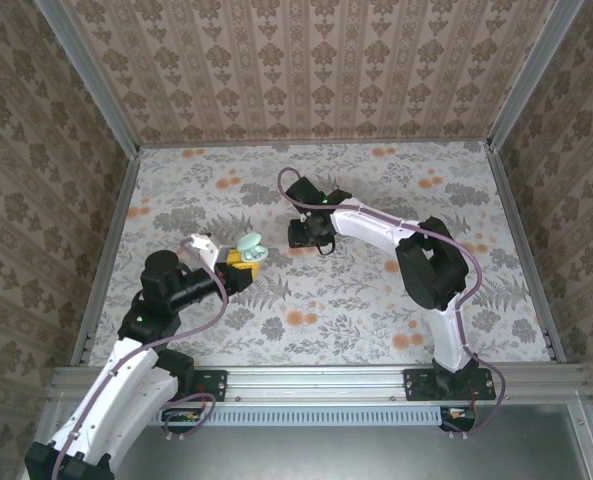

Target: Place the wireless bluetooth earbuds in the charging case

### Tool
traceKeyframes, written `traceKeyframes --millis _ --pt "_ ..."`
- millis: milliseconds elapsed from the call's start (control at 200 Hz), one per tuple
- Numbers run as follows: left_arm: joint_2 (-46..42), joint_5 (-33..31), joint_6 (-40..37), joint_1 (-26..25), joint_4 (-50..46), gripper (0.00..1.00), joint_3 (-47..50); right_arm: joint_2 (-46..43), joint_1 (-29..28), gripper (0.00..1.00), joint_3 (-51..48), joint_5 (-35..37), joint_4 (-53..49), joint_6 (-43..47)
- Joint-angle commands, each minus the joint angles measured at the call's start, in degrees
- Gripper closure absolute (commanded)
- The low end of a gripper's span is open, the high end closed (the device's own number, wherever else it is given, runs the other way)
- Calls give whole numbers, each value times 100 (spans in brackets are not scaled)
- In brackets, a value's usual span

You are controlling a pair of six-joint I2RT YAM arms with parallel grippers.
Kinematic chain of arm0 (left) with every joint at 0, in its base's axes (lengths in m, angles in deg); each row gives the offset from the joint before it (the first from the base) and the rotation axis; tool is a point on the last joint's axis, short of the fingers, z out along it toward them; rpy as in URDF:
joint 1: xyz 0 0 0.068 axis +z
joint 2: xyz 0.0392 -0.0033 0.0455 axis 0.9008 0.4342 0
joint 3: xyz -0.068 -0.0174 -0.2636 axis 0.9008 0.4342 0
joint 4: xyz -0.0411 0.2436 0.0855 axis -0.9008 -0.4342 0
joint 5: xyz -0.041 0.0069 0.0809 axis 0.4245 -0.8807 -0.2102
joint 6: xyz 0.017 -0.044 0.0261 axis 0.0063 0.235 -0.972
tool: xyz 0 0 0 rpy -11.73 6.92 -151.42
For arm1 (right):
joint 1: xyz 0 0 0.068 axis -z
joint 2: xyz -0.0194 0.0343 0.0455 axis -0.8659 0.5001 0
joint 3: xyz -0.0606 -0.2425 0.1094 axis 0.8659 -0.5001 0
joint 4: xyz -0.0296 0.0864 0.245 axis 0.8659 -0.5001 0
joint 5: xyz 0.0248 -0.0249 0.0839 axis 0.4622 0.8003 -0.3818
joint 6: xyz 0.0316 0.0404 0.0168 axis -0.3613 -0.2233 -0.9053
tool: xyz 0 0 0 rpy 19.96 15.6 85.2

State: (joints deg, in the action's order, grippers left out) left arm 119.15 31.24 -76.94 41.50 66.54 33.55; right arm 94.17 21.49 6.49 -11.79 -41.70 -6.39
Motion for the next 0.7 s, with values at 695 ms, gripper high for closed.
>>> traceKeyframes --millis 695 --pt "-79 -25 260 -71 -123 83 -94 1554 204 62 1744 148 -522 659"
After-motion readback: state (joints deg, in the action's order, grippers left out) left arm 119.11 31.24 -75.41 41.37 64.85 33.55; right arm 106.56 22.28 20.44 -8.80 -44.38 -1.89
